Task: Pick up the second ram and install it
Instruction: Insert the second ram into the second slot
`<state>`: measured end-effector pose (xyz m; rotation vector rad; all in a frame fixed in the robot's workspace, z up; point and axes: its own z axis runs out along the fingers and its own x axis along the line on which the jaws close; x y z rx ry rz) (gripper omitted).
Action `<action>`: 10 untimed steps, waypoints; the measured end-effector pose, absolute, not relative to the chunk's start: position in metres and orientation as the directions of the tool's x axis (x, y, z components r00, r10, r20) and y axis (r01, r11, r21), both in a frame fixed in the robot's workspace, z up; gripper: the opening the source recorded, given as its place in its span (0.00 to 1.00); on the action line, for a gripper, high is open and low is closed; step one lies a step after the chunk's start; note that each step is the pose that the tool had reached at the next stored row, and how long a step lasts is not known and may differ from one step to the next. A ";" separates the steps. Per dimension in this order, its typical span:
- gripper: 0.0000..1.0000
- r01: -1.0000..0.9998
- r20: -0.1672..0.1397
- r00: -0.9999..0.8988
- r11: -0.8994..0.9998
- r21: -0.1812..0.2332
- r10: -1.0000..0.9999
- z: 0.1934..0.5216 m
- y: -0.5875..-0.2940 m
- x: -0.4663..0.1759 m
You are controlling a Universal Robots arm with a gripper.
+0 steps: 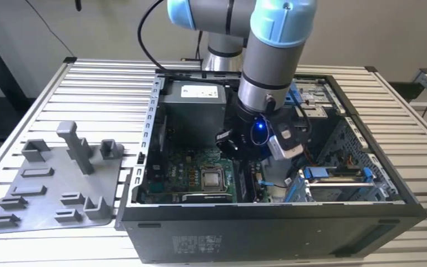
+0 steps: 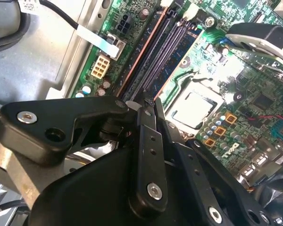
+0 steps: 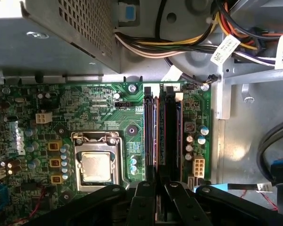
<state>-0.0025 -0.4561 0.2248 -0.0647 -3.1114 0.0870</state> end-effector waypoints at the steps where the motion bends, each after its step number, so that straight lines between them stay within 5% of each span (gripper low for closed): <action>1: 0.14 0.041 0.027 -0.999 0.998 -0.056 0.042 0.224 -0.456 -0.002; 10: 0.14 0.041 0.027 -0.999 0.998 -0.057 0.042 0.221 -0.456 -0.002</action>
